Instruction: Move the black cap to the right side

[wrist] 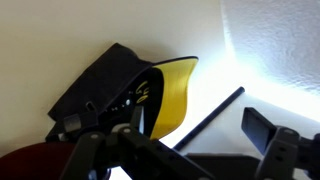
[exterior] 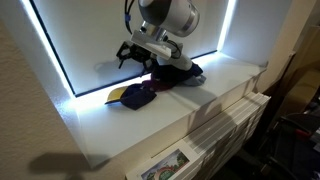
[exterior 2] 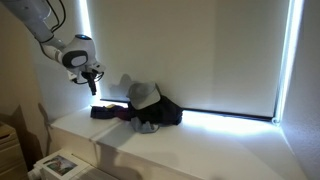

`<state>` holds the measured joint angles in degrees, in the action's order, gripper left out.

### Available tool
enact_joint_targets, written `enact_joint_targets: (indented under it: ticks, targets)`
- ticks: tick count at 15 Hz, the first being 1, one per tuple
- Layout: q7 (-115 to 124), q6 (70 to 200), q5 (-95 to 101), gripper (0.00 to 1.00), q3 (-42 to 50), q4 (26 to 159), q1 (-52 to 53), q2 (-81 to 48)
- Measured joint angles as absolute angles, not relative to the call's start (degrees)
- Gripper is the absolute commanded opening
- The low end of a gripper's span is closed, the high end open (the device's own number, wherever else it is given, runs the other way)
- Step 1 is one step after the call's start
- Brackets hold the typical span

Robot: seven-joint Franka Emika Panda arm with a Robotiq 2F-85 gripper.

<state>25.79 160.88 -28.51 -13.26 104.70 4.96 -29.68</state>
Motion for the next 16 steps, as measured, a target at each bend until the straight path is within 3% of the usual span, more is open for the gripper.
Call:
enact_joint_targets:
  ticks: [2,8,16]
  targets:
    - [20.5,161.0,-33.9,1.0,-16.5,104.7,1.9,-30.0]
    - [21.5,160.2,-33.8,1.0,-15.2,104.6,3.4,-30.0]
    - [33.9,147.1,-31.8,1.0,-7.1,104.5,5.9,-30.8]
